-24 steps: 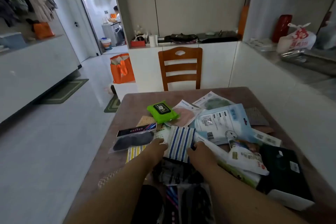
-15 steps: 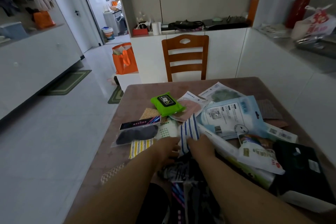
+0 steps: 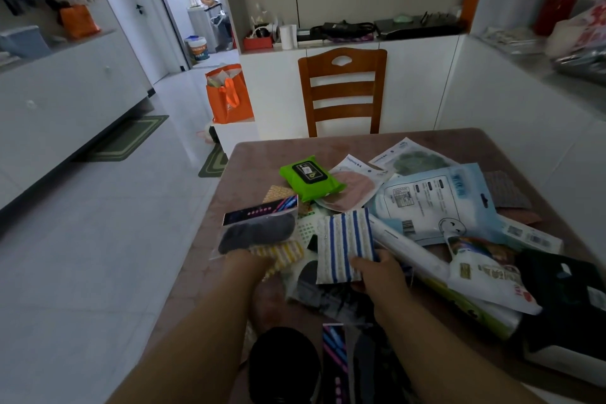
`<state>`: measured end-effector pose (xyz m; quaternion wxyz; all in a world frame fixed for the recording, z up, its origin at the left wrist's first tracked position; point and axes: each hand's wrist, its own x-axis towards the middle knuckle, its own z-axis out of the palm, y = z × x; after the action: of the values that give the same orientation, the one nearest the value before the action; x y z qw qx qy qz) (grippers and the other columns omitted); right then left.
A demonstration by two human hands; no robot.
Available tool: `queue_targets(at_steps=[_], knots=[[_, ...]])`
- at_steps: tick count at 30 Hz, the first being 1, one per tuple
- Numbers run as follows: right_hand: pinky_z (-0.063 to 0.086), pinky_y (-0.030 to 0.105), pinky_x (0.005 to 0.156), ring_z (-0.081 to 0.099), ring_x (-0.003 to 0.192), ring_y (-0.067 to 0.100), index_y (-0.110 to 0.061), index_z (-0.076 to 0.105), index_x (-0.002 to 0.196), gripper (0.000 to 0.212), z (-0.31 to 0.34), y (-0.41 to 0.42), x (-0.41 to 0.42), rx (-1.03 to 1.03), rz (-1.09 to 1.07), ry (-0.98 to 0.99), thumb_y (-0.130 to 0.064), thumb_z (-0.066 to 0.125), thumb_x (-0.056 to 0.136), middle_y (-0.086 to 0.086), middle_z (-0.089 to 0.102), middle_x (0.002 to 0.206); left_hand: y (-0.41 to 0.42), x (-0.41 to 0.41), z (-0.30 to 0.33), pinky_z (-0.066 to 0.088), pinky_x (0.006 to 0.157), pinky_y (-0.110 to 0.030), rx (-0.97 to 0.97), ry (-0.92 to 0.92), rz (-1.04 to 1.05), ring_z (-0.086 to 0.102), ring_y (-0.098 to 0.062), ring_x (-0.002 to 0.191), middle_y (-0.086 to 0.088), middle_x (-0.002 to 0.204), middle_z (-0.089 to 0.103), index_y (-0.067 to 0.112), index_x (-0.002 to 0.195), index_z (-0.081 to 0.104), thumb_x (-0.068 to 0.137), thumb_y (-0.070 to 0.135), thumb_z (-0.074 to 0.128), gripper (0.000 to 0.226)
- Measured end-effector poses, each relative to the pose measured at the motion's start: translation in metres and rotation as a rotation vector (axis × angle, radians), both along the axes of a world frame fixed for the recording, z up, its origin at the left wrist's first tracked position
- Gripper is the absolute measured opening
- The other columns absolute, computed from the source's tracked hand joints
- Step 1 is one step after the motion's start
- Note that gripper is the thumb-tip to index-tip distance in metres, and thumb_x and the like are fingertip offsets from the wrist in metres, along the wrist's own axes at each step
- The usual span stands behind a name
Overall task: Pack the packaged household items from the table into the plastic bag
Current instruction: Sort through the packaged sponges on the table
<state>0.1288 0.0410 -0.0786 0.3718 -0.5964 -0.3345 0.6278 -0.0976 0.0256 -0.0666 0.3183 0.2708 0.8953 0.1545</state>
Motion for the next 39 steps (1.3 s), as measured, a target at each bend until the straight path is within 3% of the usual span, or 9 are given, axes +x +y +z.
queue_targets(at_steps=[4, 7, 13, 16, 19, 23, 26, 30, 39], knots=[[0.054, 0.035, 0.064, 0.064, 0.085, 0.026, -0.011, 0.053, 0.112, 0.034, 0.004, 0.002, 0.003, -0.046, -0.009, 0.085, -0.017, 0.069, 0.083, 0.011, 0.064, 0.104, -0.001, 0.014, 0.007, 0.042, 0.06, -0.029, -0.008, -0.36, 0.004, 0.054, -0.021, 0.053, -0.013, 0.062, 0.057, -0.003, 0.089, 0.059, 0.093, 0.017, 0.057, 0.021], [0.05, 0.029, 0.052, 0.062, 0.07, 0.02, -0.014, 0.055, 0.112, 0.03, 0.014, 0.004, 0.008, -0.078, 0.035, 0.15, -0.02, 0.066, 0.085, 0.009, 0.065, 0.092, -0.014, 0.016, 0.013, 0.029, 0.037, -0.02, -0.032, -0.598, 0.058, 0.038, -0.012, 0.019, -0.004, 0.027, 0.043, 0.005, 0.055, 0.044, 0.097, 0.018, 0.051, 0.045], [0.057, 0.044, 0.077, 0.066, 0.091, 0.029, -0.014, 0.062, 0.107, 0.019, 0.032, 0.003, 0.016, -0.164, 0.171, 0.266, -0.02, 0.062, 0.089, 0.012, 0.07, 0.102, -0.042, 0.027, 0.035, 0.036, 0.033, -0.012, 0.079, -0.895, 0.037, 0.044, -0.006, 0.031, -0.001, 0.042, 0.052, 0.007, 0.061, 0.06, 0.087, 0.01, 0.065, 0.026], [0.059, 0.041, 0.057, 0.067, 0.082, 0.029, -0.015, 0.059, 0.093, 0.005, 0.035, -0.009, 0.011, -0.219, 0.191, 0.348, -0.012, 0.055, 0.093, 0.013, 0.069, 0.093, -0.054, 0.037, 0.047, 0.043, 0.038, -0.015, 0.186, -0.966, 0.032, 0.049, -0.006, 0.042, -0.002, 0.057, 0.055, 0.009, 0.072, 0.06, 0.089, 0.01, 0.062, 0.017], [0.056, 0.038, 0.055, 0.066, 0.082, 0.028, -0.016, 0.059, 0.089, 0.01, 0.032, -0.017, 0.01, -0.179, 0.148, 0.362, -0.007, 0.056, 0.091, 0.012, 0.069, 0.093, -0.057, 0.027, 0.054, 0.05, 0.052, -0.021, 0.319, -0.717, 0.047, 0.057, -0.015, 0.062, -0.011, 0.075, 0.059, 0.002, 0.085, 0.064, 0.093, 0.008, 0.055, 0.013], [0.056, 0.033, 0.05, 0.067, 0.078, 0.025, -0.016, 0.062, 0.089, 0.01, 0.029, -0.021, 0.017, -0.17, 0.126, 0.344, -0.007, 0.06, 0.088, 0.009, 0.071, 0.087, -0.083, -0.012, 0.041, 0.037, 0.103, -0.038, -0.098, 0.303, -0.349, 0.048, -0.031, 0.125, -0.017, 0.136, 0.052, 0.004, 0.137, 0.043, 0.083, 0.041, 0.067, 0.07], [0.056, 0.029, 0.047, 0.07, 0.068, 0.021, -0.015, 0.064, 0.092, 0.008, 0.027, -0.025, 0.016, -0.178, 0.154, 0.349, -0.009, 0.064, 0.086, 0.004, 0.076, 0.074, -0.101, -0.015, 0.023, 0.027, 0.114, -0.044, -0.314, 0.265, -0.357, 0.026, -0.034, 0.142, -0.017, 0.155, 0.025, 0.006, 0.15, 0.014, 0.075, 0.05, 0.072, 0.104], [0.054, 0.034, 0.061, 0.069, 0.078, 0.022, -0.015, 0.065, 0.102, 0.018, 0.027, -0.027, 0.012, -0.141, 0.161, 0.361, -0.019, 0.067, 0.085, 0.005, 0.075, 0.088, -0.098, -0.015, 0.022, 0.037, 0.108, -0.038, -0.305, 0.411, -0.411, 0.04, -0.033, 0.133, -0.016, 0.145, 0.043, 0.005, 0.142, 0.034, 0.08, 0.052, 0.066, 0.084], [0.056, 0.044, 0.078, 0.069, 0.094, 0.028, -0.014, 0.063, 0.115, 0.027, 0.058, -0.027, 0.013, 0.022, 0.238, 0.437, -0.014, 0.063, 0.087, 0.012, 0.072, 0.109, -0.064, 0.014, 0.079, 0.055, 0.068, -0.034, 0.52, -0.248, -0.163, 0.063, -0.023, 0.075, -0.007, 0.076, 0.066, 0.013, 0.074, 0.067, 0.09, 0.039, 0.058, 0.032]])
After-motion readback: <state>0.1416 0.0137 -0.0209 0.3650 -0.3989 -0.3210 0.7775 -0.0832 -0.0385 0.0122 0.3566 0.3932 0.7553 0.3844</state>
